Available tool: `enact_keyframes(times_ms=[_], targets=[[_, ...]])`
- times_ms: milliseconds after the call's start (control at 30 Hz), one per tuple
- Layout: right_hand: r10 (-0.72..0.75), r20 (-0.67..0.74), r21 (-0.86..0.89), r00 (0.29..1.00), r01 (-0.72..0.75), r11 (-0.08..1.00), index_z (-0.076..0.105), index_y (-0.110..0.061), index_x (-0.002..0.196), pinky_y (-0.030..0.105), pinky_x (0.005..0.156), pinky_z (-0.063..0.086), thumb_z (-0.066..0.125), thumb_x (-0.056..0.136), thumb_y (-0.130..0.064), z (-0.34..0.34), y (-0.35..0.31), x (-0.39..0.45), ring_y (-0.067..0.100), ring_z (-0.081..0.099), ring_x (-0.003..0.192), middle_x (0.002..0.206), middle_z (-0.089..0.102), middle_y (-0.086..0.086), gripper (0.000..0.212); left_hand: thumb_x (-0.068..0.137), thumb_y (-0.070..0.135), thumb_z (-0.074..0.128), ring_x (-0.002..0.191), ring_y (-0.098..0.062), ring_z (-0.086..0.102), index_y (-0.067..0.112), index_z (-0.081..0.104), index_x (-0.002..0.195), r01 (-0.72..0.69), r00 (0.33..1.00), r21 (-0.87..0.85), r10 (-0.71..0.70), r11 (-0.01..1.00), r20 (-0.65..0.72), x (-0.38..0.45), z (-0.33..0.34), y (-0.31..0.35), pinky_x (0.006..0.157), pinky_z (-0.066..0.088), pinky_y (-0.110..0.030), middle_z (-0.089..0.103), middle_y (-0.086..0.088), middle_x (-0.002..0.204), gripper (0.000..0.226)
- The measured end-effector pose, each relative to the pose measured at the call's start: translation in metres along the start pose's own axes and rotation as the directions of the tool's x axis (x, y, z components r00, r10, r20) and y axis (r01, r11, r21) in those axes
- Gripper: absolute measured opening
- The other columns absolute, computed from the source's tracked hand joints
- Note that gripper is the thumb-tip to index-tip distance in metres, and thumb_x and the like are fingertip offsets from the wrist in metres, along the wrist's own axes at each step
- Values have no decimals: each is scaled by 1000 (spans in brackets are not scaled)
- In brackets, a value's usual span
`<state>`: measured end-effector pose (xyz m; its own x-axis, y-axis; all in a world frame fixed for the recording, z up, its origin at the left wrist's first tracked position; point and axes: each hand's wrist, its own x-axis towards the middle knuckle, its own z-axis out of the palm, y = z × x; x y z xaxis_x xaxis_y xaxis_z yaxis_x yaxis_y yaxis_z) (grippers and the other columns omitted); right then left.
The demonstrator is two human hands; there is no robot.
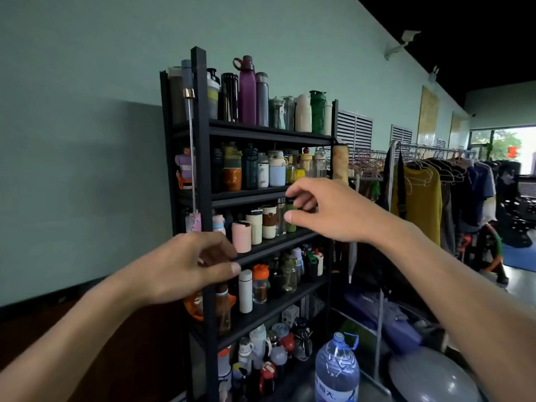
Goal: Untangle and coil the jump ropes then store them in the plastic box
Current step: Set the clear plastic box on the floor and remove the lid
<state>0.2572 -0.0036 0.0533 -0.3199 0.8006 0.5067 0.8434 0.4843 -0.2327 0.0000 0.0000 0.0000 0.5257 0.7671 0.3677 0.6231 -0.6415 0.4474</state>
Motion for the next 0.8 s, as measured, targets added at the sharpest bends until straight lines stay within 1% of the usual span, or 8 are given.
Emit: enact_keyframes(times_ms=[100,200,333,400,500,567,667,800], targets=[[-15,-35,2,999,15,1000,50,-25,127,34,90,50,62,87,-40,-1,5,2,9,58,98,108,60,-6,45,72,62,58,86,-2,64,33,62,97,-7,1000,24,7,1000,8,5,9,9,80,54,-30,68,12,88,38],[-2,-8,-13,1000,2,1000,47,-27,130,35,91,50,61,87,-42,1,19,-2,9,57,99,109,59,-6,48,79,54,61,87,0,62,34,61,99,-25,1000,42,25,999,-4,11,26,14,80,53,-29,66,14,90,29],[21,11,-32,1000,-21,999,47,-27,130,36,91,49,61,87,-41,2,53,-17,10,56,100,107,58,-8,48,83,47,63,85,1,62,32,61,101,-32,998,33,30,999,49,29,59,27,78,52,-24,67,13,88,23],[47,30,-50,998,-45,998,45,-26,132,37,91,49,60,87,-41,2,76,-29,11,56,102,112,57,-6,50,84,47,63,82,-1,63,31,60,100,-47,997,25,45,999,64,41,82,33,77,53,-27,68,10,85,23],[99,40,-69,994,-96,993,43,-26,133,37,92,49,61,88,-41,-2,117,-48,13,55,106,117,58,-3,51,82,53,62,83,-1,63,34,60,92,-73,995,10,72,997,71,64,118,41,76,53,-30,67,14,87,21],[146,38,-84,989,-143,986,44,-26,133,37,91,49,61,87,-42,-7,146,-60,14,57,104,117,59,-2,52,82,54,61,84,-2,62,34,60,90,-92,991,-2,91,996,101,81,144,49,76,53,-31,66,14,88,21],[224,37,-96,974,-219,971,46,-24,133,39,90,50,62,86,-43,-10,193,-80,17,59,103,115,61,-1,53,84,50,62,83,-2,61,32,60,92,-114,982,-2,113,993,149,113,187,63,76,52,-30,65,12,88,20],[335,52,-105,941,-328,939,48,-20,132,37,93,48,64,86,-40,-2,269,-109,20,59,106,116,62,2,53,84,45,64,82,-2,61,27,61,93,-140,959,-62,151,988,241,164,259,73,77,52,-31,66,10,87,20]])
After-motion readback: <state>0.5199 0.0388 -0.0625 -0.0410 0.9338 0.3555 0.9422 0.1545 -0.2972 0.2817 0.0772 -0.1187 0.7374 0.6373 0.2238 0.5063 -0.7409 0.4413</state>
